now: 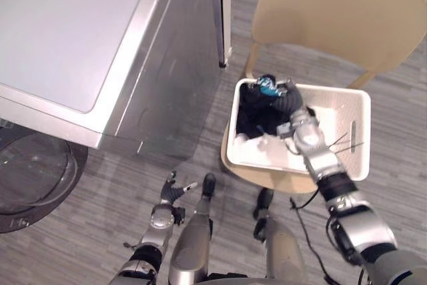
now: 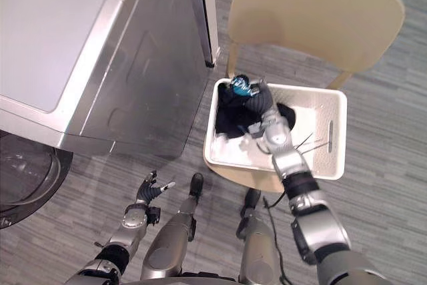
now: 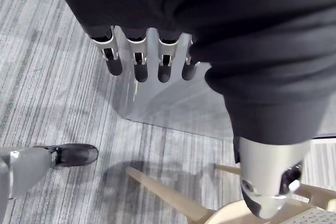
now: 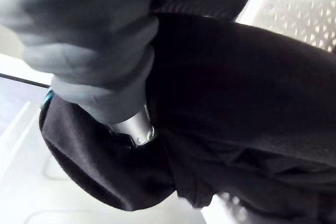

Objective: Pick up the laundry basket with both hands and put the clothes into the washing machine.

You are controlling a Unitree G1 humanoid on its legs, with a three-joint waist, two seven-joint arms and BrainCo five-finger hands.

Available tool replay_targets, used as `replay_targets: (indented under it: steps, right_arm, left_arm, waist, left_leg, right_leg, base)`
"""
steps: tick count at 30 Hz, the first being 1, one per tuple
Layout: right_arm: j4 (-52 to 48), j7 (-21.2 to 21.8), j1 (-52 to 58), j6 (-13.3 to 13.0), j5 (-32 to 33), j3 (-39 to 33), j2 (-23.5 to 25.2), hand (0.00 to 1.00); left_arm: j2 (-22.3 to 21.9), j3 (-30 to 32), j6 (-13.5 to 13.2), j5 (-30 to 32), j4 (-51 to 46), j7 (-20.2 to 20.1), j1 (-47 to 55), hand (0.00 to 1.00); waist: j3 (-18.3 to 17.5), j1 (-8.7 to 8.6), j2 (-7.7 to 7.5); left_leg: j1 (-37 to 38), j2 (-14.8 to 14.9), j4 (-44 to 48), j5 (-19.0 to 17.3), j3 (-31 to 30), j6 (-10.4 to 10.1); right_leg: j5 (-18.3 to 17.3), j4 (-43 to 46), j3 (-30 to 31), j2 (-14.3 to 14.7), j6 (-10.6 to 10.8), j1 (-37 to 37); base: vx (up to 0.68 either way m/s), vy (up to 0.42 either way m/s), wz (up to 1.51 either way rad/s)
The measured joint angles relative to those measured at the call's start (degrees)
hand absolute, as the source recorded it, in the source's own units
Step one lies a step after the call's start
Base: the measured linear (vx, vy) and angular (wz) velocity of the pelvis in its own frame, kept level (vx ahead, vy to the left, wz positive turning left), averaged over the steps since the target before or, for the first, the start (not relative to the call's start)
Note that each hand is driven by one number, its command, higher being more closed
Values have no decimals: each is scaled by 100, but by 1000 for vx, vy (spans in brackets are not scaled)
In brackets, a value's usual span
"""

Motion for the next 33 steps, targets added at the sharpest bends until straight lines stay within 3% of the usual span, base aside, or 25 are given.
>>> replay_targets:
  steps: [2,5,8,11,12,13,15,16,17,18,19,20,21,23,25,27,29,31,33]
  right_arm:
    - [-531,42,578,-20,419,16,495,100]
    - [-1110,157,955,-154,734,171,777,100]
    - [-1818,253,1147,-456,995,236,992,100]
    - [-2236,216,1421,-658,1172,88,1127,100]
    - [-2431,219,1535,-721,1250,95,1180,100]
    - [-2525,234,1534,-787,1282,117,1209,100]
    - [-2554,239,1361,-841,1279,304,1303,100]
    - [-2560,239,1242,-852,1281,400,1299,100]
    - [-2620,234,1219,-872,1288,418,1241,100]
    - [-2721,220,1223,-917,1336,435,1163,100]
    - [-2865,186,1203,-990,1336,433,988,100]
    - [-2916,165,1183,-1020,1337,423,863,100]
    - [-2947,112,1142,-1031,1327,396,764,100]
    - [-2914,87,916,-1022,1312,311,607,100]
    - [-2945,89,771,-1040,1262,311,598,100]
    - [-2945,87,741,-1051,1241,313,534,100]
    - [-2942,101,736,-1028,1214,369,529,100]
    - [-2958,158,695,-1021,1089,504,553,100]
    - [-3016,218,635,-1017,993,580,625,100]
  left_arm:
    - [10,46,12,1,2,-1,247,0]
    - [37,50,7,0,16,-2,485,0]
    - [47,32,16,-5,105,-6,541,0]
    - [102,37,-11,-22,96,4,467,0]
    - [161,36,-26,-54,-1,14,465,0]
    - [222,51,-14,-67,-96,20,495,0]
    - [253,96,-17,-71,-572,49,703,0]
    - [149,142,-43,-77,-961,96,906,0]
    - [24,127,-81,-99,-1125,152,1007,0]
    - [-89,49,-134,-168,-1334,169,1139,0]
    - [-215,-133,-143,-193,-1768,170,1335,0]
    - [-266,-276,-138,-194,-1958,168,1395,0]
    - [-312,-469,-139,-206,-2161,148,1402,0]
    - [-344,-657,-161,-183,-2703,118,1450,0]
    - [-284,-644,-211,-162,-3383,120,1562,0]
    - [-118,-631,-476,-145,-4180,134,1578,0]
    - [-47,-646,-639,-26,-4527,144,1454,0]
    - [23,-759,-685,239,-4811,152,1387,0]
    - [182,-918,-683,529,-4988,195,1150,0]
  waist:
    - [-262,4,-160]
    - [-551,9,-259]
    - [-605,-43,-324]
    - [-610,-193,-336]
    - [-654,-200,-408]
    - [-726,-129,-525]
    - [-743,-68,-553]
    - [-737,110,-491]
    - [-750,170,-337]
    - [-780,162,-197]
    - [-819,143,-19]
    - [-805,130,45]
    - [-805,113,40]
    - [-804,58,-1]
    - [-815,-26,20]
    - [-843,-38,73]
    - [-856,-29,104]
    - [-978,-132,223]
    - [-1008,-113,178]
  left_leg:
    - [235,1,0,-58,181,-73]
    - [372,54,-1,-225,381,44]
    - [482,53,55,-291,404,50]
    - [300,15,470,-348,-79,146]
    - [184,-60,672,-357,-400,113]
    - [-23,-152,896,-360,-574,35]
    - [-275,-240,1114,-314,-761,-104]
    - [-323,-143,1107,-251,-775,-201]
    - [-400,-42,1102,-213,-841,-250]
    - [-502,71,1067,-148,-1002,-328]
    - [-591,222,787,-26,-1193,-255]
    - [-585,369,542,-228,-1031,-103]
    - [-595,468,289,-851,-649,374]
    - [-666,293,641,-655,-42,106]
    - [-546,65,1509,-646,327,122]
    - [-121,79,2178,-1147,731,266]
    - [121,146,1852,-1144,859,222]
    - [516,222,1044,-1159,817,1]
    - [535,103,940,-1065,767,29]
  right_leg:
    - [16,-117,133,16,27,212]
    - [60,-236,340,98,48,275]
    - [-21,26,474,82,61,247]
    - [-978,1718,1229,33,181,81]
    - [-1370,2614,1388,-13,292,65]
    - [-1652,2914,1608,-42,413,137]
    - [-2099,2583,1789,48,377,311]
    - [-2297,2203,1734,186,174,463]
    - [-2328,2123,1637,327,106,455]
    - [-2294,2142,1496,451,34,392]
    - [-2260,2283,1245,618,-101,186]
    - [-2178,2213,1077,643,-205,181]
    - [-1978,1971,858,562,-301,206]
    - [-1644,1619,636,309,-360,183]
    - [-1414,1431,525,115,-334,112]
    - [-1217,1251,394,37,-302,104]
    - [-1027,956,290,97,-251,250]
    - [-880,604,94,203,-173,503]
    - [-749,536,67,119,-78,556]
  base:
    - [75,4,-25]
    - [39,9,-42]
    - [-28,5,-9]
    - [-69,-77,108]
    - [7,-231,138]
    - [-20,-277,133]
    - [-159,-323,69]
    - [-277,-361,17]
    - [-268,-258,5]
    - [-305,-226,49]
    - [-326,-212,71]
    - [-354,-211,98]
    - [-273,-139,99]
    - [-201,-75,81]
    - [-162,-45,43]
    - [-178,38,40]
    - [-144,78,30]
    - [-91,132,33]
    - [-80,144,29]
